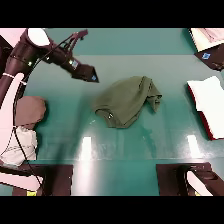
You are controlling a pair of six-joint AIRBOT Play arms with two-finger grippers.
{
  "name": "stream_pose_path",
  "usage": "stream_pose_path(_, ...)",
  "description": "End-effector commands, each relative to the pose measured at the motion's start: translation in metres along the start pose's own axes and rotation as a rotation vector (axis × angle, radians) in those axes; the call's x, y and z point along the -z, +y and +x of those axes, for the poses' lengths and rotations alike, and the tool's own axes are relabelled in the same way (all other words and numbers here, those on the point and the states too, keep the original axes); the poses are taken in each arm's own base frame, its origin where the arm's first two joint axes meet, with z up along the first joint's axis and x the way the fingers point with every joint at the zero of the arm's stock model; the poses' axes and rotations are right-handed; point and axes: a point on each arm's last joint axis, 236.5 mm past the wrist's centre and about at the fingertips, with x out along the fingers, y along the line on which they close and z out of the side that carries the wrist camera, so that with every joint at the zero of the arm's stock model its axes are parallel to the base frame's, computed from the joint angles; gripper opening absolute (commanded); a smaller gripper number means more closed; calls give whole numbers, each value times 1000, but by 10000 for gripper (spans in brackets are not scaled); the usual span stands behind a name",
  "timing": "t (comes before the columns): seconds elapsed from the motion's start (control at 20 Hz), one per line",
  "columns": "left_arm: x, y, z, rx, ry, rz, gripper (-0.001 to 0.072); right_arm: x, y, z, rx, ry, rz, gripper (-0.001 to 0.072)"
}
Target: Fold the shirts.
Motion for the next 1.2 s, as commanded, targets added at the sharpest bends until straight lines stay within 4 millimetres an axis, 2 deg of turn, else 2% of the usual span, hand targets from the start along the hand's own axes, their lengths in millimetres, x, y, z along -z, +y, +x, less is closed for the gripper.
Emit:
stream_pose_path(0.0, 42, 46, 29, -8, 81, -154, 666, 12, -8, 12, 3, 70, 20, 20)
stream_pose_path(0.15, 74, 76, 72, -34, 89, -262, 666, 17, -14, 20, 6, 102, 35, 20)
stream_pose_path(0.25, 87, 88, 90, -48, 74, -314, 666, 18, -18, 25, 9, 113, 43, 20)
stream_pose_path(0.35, 85, 91, 101, -31, 24, -365, 666, 19, -20, 29, 11, 123, 50, 20)
stream_pose_path(0.6, 68, 91, 111, 14, -61, -436, 665, 17, -23, 32, 14, 119, 54, 20)
stream_pose_path(0.75, 53, 81, 117, 63, -113, -431, 664, 15, -23, 32, 15, 107, 54, 20)
stream_pose_path(0.8, 48, 77, 119, 70, -133, -419, 589, 14, -23, 33, 16, 107, 54, 20)
stream_pose_path(0.85, 42, 73, 119, 81, -153, -413, 354, 15, -24, 34, 18, 109, 54, 20)
stream_pose_path(0.9, 36, 72, 118, 82, -172, -410, 171, 16, -26, 36, 21, 115, 57, 20)
stream_pose_path(0.95, 31, 70, 115, 87, -180, -402, 31, 17, -30, 40, 27, 126, 61, 20)
stream_pose_path(1.1, 15, 63, 85, 103, -162, -312, 25, 32, -62, 66, 81, 214, 40, 25)
stream_pose_path(1.15, 10, 61, 70, 97, -145, -265, 25, 43, -73, 79, 87, 269, 46, 83)
